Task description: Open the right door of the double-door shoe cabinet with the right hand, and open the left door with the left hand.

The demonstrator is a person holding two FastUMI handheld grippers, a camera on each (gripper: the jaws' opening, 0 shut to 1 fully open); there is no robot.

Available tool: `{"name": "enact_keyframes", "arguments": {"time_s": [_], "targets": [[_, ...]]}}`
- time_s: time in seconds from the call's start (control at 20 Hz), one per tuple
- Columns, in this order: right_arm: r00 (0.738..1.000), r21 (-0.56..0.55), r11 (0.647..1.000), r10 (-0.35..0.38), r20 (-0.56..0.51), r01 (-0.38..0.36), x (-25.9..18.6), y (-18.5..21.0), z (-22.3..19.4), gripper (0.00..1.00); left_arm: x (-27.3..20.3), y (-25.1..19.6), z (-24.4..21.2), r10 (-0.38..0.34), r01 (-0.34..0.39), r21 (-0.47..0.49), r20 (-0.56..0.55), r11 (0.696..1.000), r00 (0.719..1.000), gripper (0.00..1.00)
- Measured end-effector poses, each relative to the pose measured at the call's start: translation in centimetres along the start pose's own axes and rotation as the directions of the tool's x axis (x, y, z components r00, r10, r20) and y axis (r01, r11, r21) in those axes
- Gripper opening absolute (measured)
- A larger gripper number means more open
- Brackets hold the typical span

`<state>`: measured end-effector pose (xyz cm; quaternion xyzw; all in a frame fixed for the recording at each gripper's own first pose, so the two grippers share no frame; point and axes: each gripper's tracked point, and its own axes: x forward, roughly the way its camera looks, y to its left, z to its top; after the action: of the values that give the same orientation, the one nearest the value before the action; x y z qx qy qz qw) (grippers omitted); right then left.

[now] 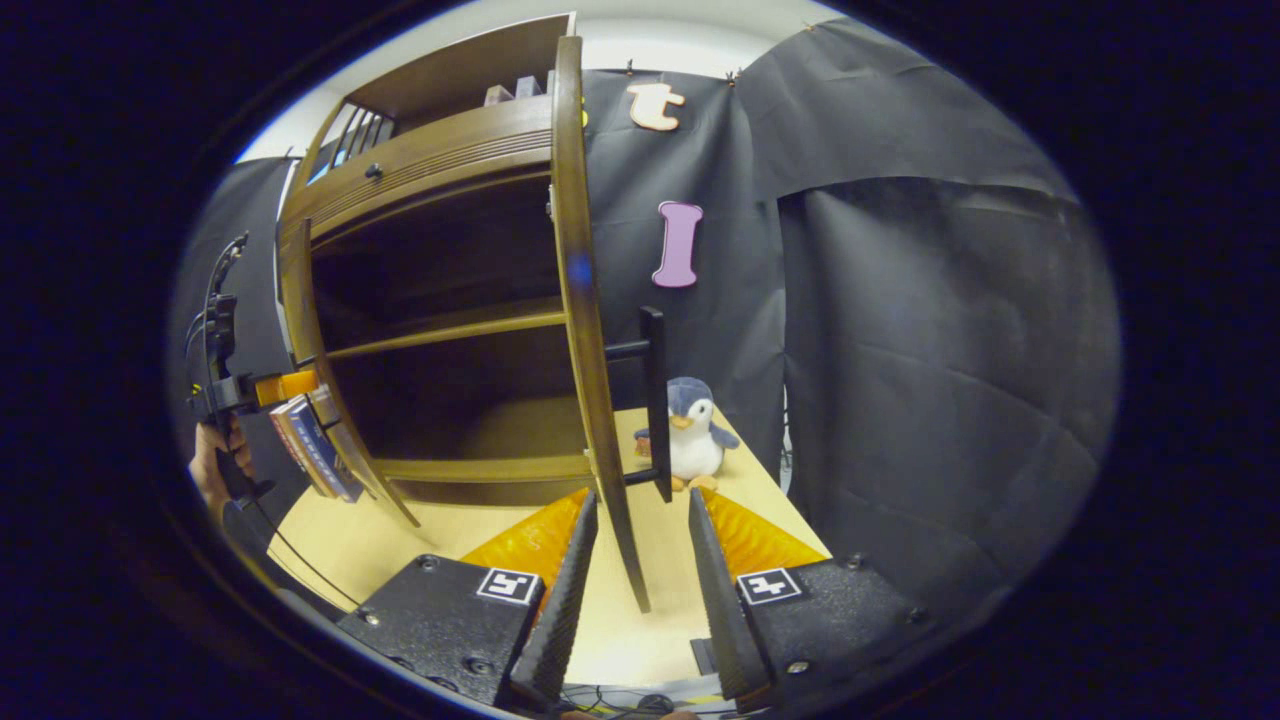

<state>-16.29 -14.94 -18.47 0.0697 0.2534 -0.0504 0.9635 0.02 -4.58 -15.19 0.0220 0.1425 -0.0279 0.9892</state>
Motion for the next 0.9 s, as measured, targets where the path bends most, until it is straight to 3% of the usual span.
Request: {"name": "enact_keyframes", "arguments": {"time_s": [0.05, 0.1, 0.15, 0.9], "targets": [[1.0, -0.005, 1.0, 0.0, 0.0, 0.0, -0.1, 0.2, -0.1, 0.59, -0.4, 0.2, -0.1, 0.003, -0.003, -0.003, -0.002, 1.0, 1.0, 0.19], [1.0, -0.011, 1.0, 0.003, 0.0, -0.003, -0.4, 0.3, -0.5, 0.58, -0.8, 0.5, -0.1, 0.007, -0.007, -0.006, 0.001, 1.0, 1.0, 0.28], [1.0, -0.018, 1.0, 0.004, 0.002, -0.004, -0.5, 0.5, -0.5, 0.59, -1.1, 0.8, -0.2, 0.01, -0.01, -0.013, -0.002, 1.0, 1.0, 0.19], [0.996, -0.072, 0.995, 0.079, 0.044, -0.076, 0.5, 7.0, 0.4, 0.59, -6.6, 6.1, -1.1, 0.043, -0.043, -0.035, -0.007, 0.998, 0.999, 0.19]]}}
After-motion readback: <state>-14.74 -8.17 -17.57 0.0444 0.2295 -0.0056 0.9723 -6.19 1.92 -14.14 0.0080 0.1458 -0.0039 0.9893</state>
